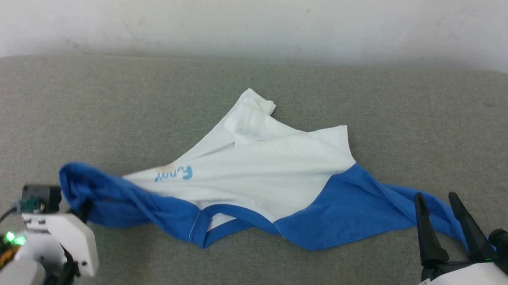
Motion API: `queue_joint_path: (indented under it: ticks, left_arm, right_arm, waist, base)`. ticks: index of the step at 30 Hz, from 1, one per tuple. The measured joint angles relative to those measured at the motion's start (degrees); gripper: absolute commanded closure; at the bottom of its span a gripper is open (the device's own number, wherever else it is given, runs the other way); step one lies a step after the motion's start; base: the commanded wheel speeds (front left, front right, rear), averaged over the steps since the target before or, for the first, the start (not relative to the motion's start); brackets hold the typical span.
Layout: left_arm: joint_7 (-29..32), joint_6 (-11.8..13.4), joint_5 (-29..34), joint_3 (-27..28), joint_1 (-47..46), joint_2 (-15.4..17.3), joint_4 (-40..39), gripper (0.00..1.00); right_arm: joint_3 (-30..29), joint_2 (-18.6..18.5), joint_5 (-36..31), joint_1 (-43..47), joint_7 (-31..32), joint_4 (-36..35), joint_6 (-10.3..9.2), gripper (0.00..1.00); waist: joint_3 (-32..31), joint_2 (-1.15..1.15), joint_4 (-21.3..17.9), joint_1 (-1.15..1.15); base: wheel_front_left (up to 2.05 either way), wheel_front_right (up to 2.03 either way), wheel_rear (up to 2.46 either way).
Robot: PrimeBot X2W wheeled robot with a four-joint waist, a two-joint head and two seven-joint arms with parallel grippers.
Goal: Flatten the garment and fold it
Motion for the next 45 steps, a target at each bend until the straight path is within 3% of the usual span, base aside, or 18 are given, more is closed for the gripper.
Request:
queue_joint_path:
  ticks: [1, 2, 9, 16, 19, 23, 27, 33, 34, 35, 36, 42, 45]
  left_arm:
    - [-1.1, -0.1, -1.1, 0.4, 0.7, -1.2, 2.1, 0.53]
    - [-2.0, -0.1, -2.4, 0.9, 1.1, -2.6, 4.3, 0.00]
    - [-10.9, 1.2, -6.4, 5.5, 1.8, -7.6, 10.4, 0.00]
    - [-17.2, 4.3, -8.7, 9.4, 5.4, -10.1, 2.7, 0.00]
    - [-15.2, 4.5, -9.5, 8.7, 6.4, -11.1, -3.0, 0.00]
    - [-7.9, 4.5, -11.5, 5.7, 6.6, -11.5, -7.0, 0.00]
    - [-2.1, 4.5, -13.1, 3.7, 6.6, -11.7, -7.8, 0.00]
    - [0.6, 3.9, -14.0, 2.4, 6.3, -11.6, -5.8, 0.00]
    - [0.6, 3.5, -13.9, 2.2, 6.1, -11.5, -5.3, 0.22]
    - [0.4, 3.3, -13.9, 2.1, 6.0, -11.4, -4.8, 0.72]
    - [0.0, 3.3, -13.9, 2.1, 5.9, -11.4, -4.6, 1.00]
    - [-2.6, 2.9, -13.9, 2.3, 7.0, -11.6, -5.5, 1.00]
    - [-3.8, 4.2, -13.9, 3.0, 10.1, -11.7, -7.3, 1.00]
  right_arm:
    - [0.1, 0.0, 0.0, -0.1, 0.0, 0.0, 0.00, 0.00]
    - [0.1, 0.0, 0.0, -0.2, 0.0, 0.0, 0.00, 0.00]
    - [0.1, 0.0, -0.1, -0.3, 0.4, 0.0, 0.00, 0.00]
    - [-0.2, 0.0, 0.0, 0.2, 0.5, 0.0, 0.00, 0.00]
    - [-0.4, 0.0, 0.0, 0.3, 0.5, 0.0, 0.00, 0.00]
    - [-0.2, 0.0, 0.1, 0.4, 0.5, -0.1, 0.00, 0.00]
    - [0.5, 0.0, 0.1, 0.2, 0.5, 0.1, 0.00, 0.00]
    - [0.5, 0.0, 1.0, 0.2, 0.0, 0.9, 0.00, 0.00]
    - [0.6, 0.0, 1.2, 0.1, 0.0, 1.2, 0.00, 0.00]
    - [0.6, 0.0, 1.2, 0.1, -0.1, 1.5, 0.00, 0.00]
    - [0.8, 0.0, 1.2, 0.0, -0.1, 1.7, 0.00, 0.00]
    - [0.3, 0.0, 1.4, 0.1, -0.5, 2.4, 0.00, 0.00]
    - [0.0, 0.0, 1.4, 0.3, -0.5, 2.7, 0.00, 0.00]
  waist:
    - [0.3, 0.00, 0.0, 0.00]
    - [0.4, 0.00, -0.1, 0.00]
    - [-0.1, 0.00, -0.6, 0.00]
    - [-1.9, 0.00, -0.6, -0.01]
    - [-2.5, 0.00, -0.3, -0.01]
    - [-2.9, 0.00, 0.0, -0.01]
    - [-2.8, 0.00, -0.4, -0.01]
    - [-1.9, 0.00, -1.3, 0.00]
    - [-1.8, 0.00, -1.5, 0.00]
    - [-1.7, 0.00, -1.6, 0.00]
    - [-1.7, 0.00, -1.8, 0.00]
    - [-2.4, 0.00, -2.0, -0.01]
    - [-3.1, 0.00, -1.8, -0.01]
  base:
    - [0.00, 0.00, 0.00]
    - [0.00, 0.00, 0.00]
    - [0.00, 0.00, 0.00]
    - [0.00, 0.00, 0.00]
    - [0.00, 0.00, 0.00]
    - [0.00, 0.00, 0.00]
    - [0.00, 0.00, 0.00]
    - [0.00, 0.00, 0.00]
    - [0.00, 0.00, 0.00]
    - [0.00, 0.00, 0.00]
    - [0.00, 0.00, 0.00]
    - [0.00, 0.00, 0.00]
    - [0.00, 0.00, 0.00]
